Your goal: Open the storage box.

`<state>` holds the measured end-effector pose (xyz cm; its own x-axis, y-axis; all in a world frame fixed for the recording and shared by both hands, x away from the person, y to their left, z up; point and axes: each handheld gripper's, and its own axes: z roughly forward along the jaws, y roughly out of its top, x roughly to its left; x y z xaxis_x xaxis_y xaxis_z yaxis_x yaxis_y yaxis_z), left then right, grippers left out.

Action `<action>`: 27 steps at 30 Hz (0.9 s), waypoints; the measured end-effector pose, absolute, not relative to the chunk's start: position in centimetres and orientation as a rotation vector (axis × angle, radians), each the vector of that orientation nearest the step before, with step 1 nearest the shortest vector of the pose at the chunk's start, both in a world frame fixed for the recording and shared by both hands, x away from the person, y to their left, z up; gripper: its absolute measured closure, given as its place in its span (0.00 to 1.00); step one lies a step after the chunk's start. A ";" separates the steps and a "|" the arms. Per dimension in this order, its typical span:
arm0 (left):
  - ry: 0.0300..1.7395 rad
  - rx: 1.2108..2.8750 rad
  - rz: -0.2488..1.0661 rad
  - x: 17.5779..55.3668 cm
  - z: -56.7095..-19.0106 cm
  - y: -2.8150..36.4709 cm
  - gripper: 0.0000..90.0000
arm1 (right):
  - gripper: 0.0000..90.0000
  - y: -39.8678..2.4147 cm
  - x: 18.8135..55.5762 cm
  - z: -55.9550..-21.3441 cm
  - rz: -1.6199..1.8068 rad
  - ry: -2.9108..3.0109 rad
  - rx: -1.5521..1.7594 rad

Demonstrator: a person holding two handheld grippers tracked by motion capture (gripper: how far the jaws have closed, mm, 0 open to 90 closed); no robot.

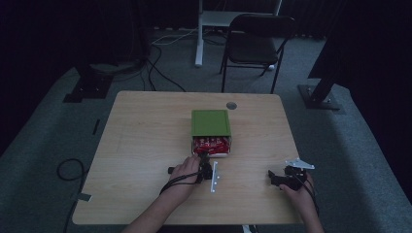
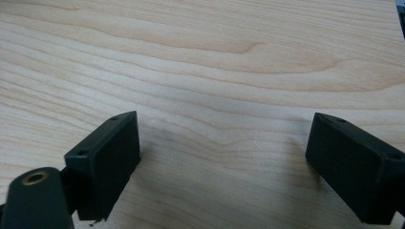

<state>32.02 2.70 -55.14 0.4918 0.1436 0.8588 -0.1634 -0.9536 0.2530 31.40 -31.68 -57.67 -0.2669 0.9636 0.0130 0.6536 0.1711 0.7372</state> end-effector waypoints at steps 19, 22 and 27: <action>0.059 2.446 1.373 31.6 -54.5 2.5 0.80 | 0.12 -31.7 31.4 -57.7 0.888 1.990 1.523; 0.061 2.452 1.358 31.1 -54.4 2.6 0.80 | 0.12 -31.7 31.4 -57.7 0.888 1.990 1.523; 0.060 2.457 1.339 30.6 -54.2 2.6 0.81 | 0.12 -31.7 31.4 -57.7 0.888 1.990 1.523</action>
<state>30.59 2.61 -54.20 0.5549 0.1973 0.8082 -0.1243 -0.9409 0.3150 31.40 -31.68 -57.67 -0.2669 0.9636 0.0128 0.6533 0.1712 0.7375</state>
